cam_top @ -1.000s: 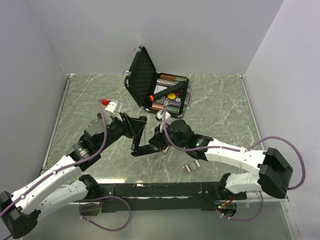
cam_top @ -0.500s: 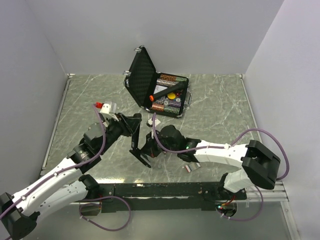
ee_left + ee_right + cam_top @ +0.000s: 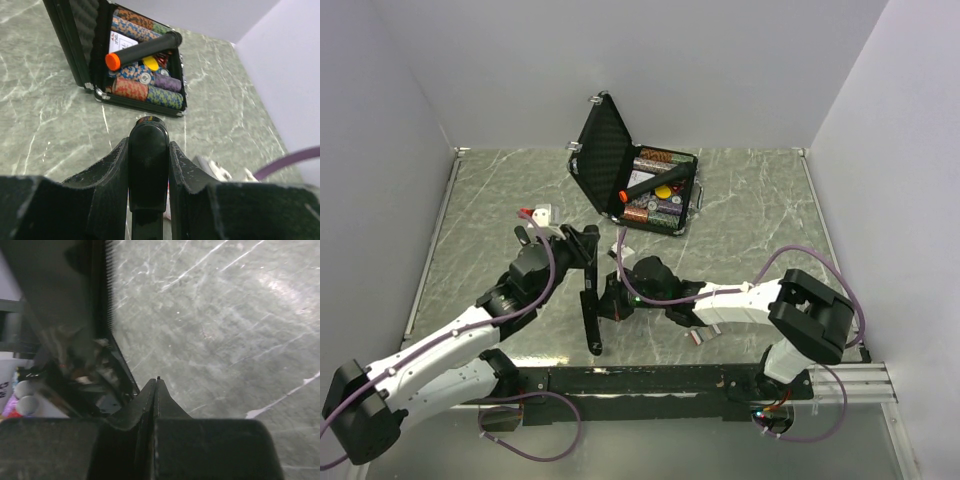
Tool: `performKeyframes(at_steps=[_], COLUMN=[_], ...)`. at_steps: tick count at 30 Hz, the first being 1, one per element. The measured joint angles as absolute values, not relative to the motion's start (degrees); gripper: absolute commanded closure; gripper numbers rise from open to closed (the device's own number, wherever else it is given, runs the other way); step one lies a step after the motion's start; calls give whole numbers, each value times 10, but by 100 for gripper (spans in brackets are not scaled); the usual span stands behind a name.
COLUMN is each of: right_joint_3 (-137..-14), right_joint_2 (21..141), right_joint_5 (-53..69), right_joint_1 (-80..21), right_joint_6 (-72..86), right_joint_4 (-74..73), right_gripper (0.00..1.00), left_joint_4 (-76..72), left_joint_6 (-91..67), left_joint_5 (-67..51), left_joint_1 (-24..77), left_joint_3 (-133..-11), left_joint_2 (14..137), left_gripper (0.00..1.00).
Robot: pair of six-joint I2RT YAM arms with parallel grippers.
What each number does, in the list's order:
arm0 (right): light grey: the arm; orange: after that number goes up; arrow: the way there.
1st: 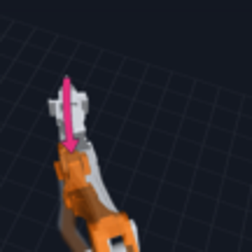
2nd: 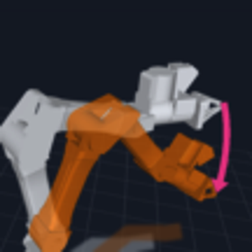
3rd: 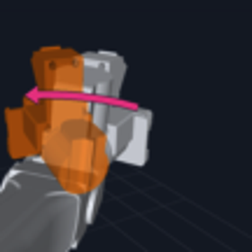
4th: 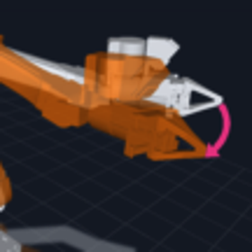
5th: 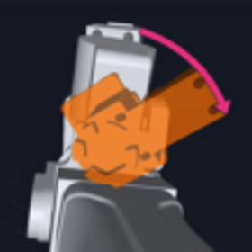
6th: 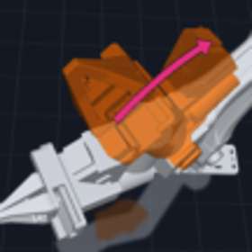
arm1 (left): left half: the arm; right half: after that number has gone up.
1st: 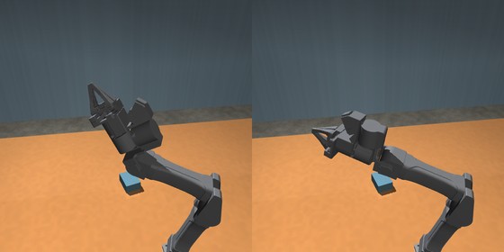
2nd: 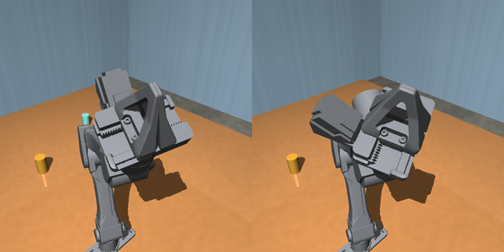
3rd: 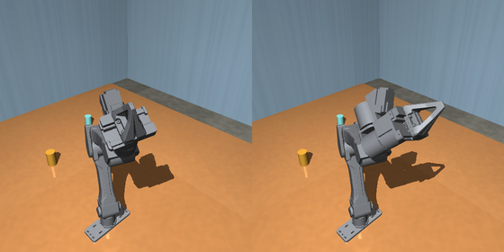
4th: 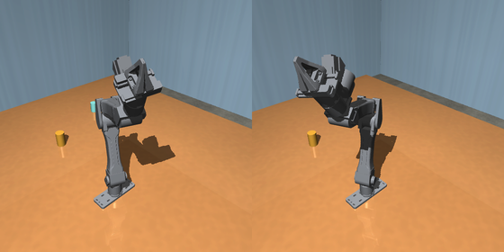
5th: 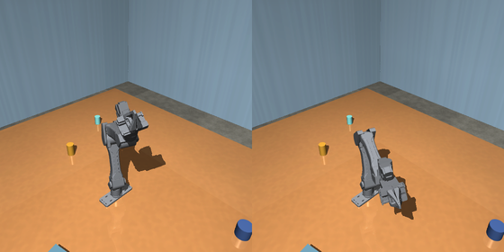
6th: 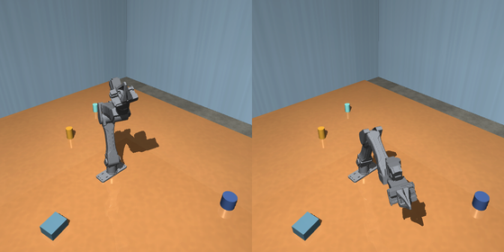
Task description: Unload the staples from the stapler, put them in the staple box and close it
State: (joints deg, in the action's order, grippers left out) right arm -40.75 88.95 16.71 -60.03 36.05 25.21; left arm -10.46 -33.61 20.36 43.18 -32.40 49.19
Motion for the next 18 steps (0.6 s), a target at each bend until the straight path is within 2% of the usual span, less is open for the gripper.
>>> performKeyframes(at_steps=[10,18], right_joint_3=[-397,-391], right_joint_2=[899,900], right_joint_5=[192,191], right_joint_1=[-600,-600], right_joint_6=[396,392], right_joint_4=[275,270], right_gripper=[100,100], left_joint_4=[-165,-154], left_joint_6=[-320,-311], left_joint_5=[257,267], left_joint_1=[444,447], left_joint_3=[-338,-349], left_joint_2=[581,572], left_gripper=[99,99])
